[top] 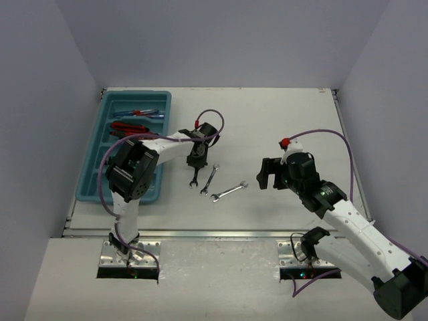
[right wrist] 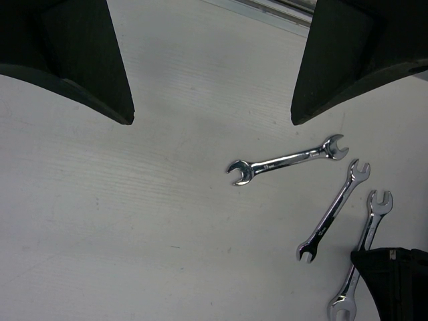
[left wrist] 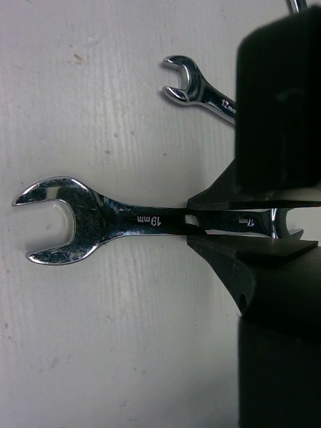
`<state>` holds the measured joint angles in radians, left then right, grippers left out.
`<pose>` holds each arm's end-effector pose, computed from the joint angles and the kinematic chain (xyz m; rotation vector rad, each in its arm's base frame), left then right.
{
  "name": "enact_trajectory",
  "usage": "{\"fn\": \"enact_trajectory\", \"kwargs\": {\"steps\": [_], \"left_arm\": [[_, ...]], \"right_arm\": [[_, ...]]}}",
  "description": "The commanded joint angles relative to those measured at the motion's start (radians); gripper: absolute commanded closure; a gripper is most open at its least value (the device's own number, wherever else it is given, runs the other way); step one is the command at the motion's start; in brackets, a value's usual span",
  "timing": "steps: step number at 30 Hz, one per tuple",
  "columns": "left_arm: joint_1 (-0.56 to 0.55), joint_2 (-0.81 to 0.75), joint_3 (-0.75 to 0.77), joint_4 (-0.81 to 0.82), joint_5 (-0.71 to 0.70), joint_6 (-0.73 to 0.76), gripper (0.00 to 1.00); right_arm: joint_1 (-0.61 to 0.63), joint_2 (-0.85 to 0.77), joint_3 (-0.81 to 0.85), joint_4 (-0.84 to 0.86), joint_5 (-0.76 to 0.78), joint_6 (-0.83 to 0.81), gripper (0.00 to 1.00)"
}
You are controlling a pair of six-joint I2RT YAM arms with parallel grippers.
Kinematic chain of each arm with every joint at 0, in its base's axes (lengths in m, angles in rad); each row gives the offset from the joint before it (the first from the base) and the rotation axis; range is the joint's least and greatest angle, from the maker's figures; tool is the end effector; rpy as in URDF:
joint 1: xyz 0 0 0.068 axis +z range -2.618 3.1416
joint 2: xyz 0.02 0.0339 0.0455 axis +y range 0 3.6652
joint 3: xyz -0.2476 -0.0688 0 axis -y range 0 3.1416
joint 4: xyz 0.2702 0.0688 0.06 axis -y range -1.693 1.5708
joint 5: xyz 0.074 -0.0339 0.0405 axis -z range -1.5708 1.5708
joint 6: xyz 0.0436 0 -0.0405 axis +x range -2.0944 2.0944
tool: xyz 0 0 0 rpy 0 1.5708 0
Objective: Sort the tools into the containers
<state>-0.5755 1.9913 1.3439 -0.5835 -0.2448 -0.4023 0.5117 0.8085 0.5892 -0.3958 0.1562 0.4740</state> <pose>0.3510 -0.2151 0.1148 0.1785 2.7223 0.0764 0.1964 0.1025 0.2248 0.0477 2.2034 0.3878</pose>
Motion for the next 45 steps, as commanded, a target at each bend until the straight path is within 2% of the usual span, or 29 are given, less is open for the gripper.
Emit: {"fn": "enact_trajectory", "kwargs": {"steps": [1,16,22,29,32,35,39,43,45], "left_arm": [[-0.006,-0.082,-0.010,-0.018,-0.027,-0.018,1.00],[-0.005,-0.223,-0.045,0.007,-0.020,-0.032,1.00],[-0.002,-0.373,-0.075,0.018,-0.118,-0.103,1.00],[0.109,-0.538,-0.136,0.058,-0.141,-0.248,1.00],[0.183,-0.638,-0.185,0.059,-0.181,-0.358,1.00],[0.224,-0.702,-0.230,0.004,-0.285,-0.473,1.00],[0.262,-0.790,-0.287,-0.169,-0.438,-0.751,1.00],[0.343,-0.882,-0.388,-0.193,-0.455,-0.836,1.00],[0.438,-0.917,-0.450,-0.179,-0.416,-0.839,1.00]], "right_arm": [[-0.002,-0.014,0.003,0.041,0.016,-0.006,0.01],[-0.003,-0.006,0.001,0.045,0.017,-0.005,0.01],[-0.004,0.000,0.004,0.048,0.011,-0.007,0.01],[-0.002,-0.005,0.001,0.051,0.008,-0.008,0.01],[-0.002,-0.008,0.003,0.050,0.002,-0.007,0.01],[-0.003,-0.014,0.002,0.049,-0.001,-0.007,0.01],[-0.002,-0.014,-0.007,0.061,-0.018,-0.005,0.01],[-0.002,-0.002,0.003,0.049,-0.027,-0.005,0.01],[-0.003,-0.010,-0.002,0.052,-0.030,-0.003,0.01]]}}
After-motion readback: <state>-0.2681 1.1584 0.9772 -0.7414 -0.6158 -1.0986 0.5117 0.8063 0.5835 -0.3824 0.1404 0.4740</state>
